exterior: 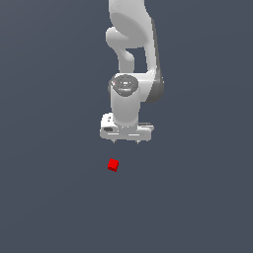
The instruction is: Pick up the red cube and move it to a goal position.
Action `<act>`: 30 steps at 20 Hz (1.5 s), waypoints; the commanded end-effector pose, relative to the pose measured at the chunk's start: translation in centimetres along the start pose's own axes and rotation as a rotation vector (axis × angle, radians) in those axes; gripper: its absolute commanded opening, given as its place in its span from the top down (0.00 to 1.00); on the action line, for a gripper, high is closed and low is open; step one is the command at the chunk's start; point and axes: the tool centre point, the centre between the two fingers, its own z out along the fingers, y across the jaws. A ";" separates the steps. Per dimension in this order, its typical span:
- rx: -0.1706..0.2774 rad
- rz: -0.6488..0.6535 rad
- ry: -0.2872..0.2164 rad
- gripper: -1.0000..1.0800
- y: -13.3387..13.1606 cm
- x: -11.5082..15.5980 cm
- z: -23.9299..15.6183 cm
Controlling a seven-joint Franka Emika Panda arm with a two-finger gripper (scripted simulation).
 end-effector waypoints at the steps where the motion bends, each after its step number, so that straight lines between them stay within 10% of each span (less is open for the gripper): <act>1: 0.000 0.029 0.001 0.04 0.6 0.8 1.3; 25: 0.003 0.253 0.017 0.04 5.5 6.8 10.9; 26: 0.003 0.253 0.017 1.00 5.5 6.8 10.9; 30: 0.003 0.253 0.017 1.00 5.5 6.8 10.9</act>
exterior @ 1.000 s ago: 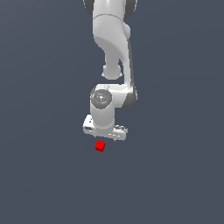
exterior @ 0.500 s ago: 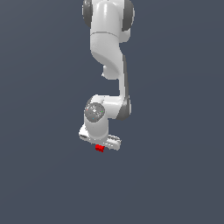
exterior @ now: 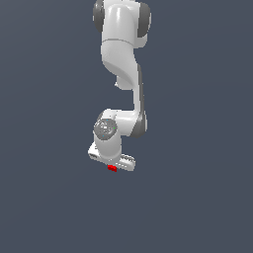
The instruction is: Pick up the red cube and move it to a goal position.
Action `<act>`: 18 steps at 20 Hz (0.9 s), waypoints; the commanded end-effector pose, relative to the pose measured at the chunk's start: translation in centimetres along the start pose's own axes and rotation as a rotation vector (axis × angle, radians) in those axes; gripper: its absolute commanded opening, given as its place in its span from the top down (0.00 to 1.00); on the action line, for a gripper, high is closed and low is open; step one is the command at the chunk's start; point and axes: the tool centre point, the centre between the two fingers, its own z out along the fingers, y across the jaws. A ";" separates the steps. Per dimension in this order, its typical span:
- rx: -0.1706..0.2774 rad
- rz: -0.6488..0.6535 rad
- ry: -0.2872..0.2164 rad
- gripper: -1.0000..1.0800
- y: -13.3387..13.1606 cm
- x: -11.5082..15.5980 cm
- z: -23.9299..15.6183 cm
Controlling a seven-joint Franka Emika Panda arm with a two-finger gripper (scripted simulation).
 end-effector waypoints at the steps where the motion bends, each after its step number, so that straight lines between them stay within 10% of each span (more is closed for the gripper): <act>1: 0.000 0.000 0.000 1.00 0.0 0.0 0.0; 18: 0.000 0.000 0.000 1.00 -2.8 -1.3 -4.0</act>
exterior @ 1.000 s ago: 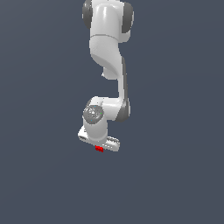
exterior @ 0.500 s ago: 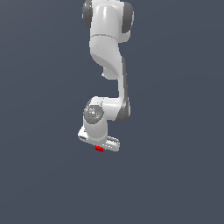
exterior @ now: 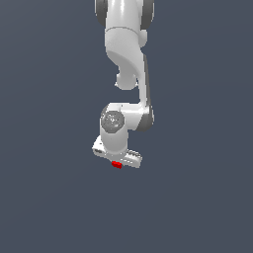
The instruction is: Pick up the red cube and move it to a goal position.
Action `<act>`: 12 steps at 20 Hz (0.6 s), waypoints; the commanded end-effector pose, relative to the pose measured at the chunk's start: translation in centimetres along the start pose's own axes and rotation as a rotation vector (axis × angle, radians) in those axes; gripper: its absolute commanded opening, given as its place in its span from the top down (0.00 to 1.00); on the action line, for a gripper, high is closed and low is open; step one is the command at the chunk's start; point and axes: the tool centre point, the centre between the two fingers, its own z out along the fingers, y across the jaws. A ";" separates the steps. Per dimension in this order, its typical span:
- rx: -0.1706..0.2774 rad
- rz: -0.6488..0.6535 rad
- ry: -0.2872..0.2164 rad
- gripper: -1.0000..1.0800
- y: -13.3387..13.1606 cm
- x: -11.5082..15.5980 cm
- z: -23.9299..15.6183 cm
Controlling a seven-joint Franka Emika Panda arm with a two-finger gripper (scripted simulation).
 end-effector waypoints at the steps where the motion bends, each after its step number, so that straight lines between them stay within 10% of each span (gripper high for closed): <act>1: 0.001 -0.001 0.002 1.00 -1.2 -0.5 -1.8; 12: 0.000 -0.001 0.003 1.00 -7.9 -3.5 -11.5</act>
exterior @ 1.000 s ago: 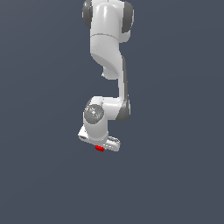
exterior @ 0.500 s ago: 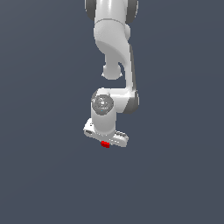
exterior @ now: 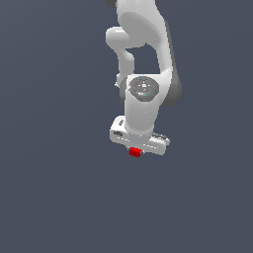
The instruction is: Pick up the red cube and move it to a goal position.
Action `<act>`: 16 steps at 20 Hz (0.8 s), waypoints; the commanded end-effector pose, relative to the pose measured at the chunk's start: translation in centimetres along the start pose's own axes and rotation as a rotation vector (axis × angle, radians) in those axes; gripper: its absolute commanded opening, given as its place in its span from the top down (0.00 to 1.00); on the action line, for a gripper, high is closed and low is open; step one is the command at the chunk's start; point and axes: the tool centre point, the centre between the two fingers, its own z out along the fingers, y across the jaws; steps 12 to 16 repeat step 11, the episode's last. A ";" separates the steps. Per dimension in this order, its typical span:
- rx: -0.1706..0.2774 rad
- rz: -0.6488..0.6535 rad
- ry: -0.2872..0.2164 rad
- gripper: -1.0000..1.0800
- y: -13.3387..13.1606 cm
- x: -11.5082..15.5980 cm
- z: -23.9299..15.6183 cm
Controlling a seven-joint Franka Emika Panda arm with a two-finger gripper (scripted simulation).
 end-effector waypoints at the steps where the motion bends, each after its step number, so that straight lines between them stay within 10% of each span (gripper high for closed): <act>1: -0.001 0.001 0.000 1.00 -1.3 -0.6 -1.9; 16: 0.000 0.001 0.000 1.00 -3.5 -1.2 -5.0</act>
